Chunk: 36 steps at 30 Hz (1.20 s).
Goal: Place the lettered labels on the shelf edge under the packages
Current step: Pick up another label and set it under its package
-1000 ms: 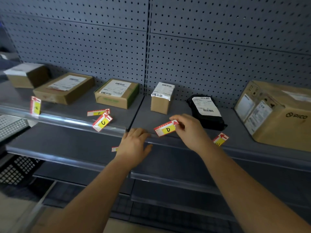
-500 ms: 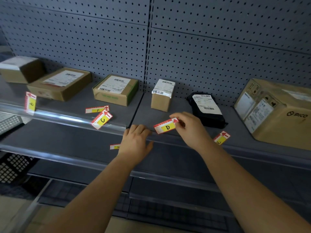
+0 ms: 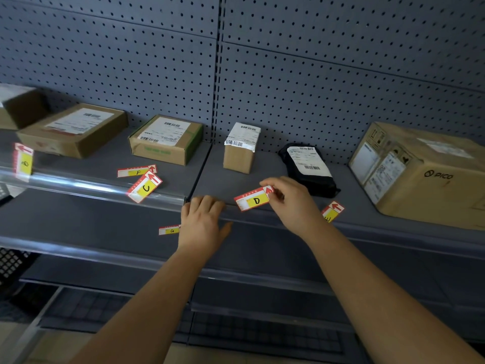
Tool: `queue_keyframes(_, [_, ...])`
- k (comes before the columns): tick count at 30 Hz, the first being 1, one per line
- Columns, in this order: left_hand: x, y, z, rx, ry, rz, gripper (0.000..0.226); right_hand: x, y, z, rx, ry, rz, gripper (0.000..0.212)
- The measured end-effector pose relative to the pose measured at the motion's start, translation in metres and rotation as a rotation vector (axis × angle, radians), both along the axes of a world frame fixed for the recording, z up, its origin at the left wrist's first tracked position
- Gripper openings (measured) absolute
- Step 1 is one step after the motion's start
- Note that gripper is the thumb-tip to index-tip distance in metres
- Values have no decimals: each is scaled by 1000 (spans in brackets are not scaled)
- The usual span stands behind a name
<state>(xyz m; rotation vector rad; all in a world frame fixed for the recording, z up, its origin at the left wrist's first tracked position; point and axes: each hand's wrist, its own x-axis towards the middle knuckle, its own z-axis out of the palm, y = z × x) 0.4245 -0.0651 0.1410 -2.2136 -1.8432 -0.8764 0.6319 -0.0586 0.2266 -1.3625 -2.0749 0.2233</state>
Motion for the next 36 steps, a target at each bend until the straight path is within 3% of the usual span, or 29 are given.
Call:
queue_keyframes(27, [17,2,-1,14,8,125,33,8,3,-3,-55,1,30,29])
queue_keyframes(36, [7,-2,2,18,6,65,32,-3,7,-3,1,-26,52,31])
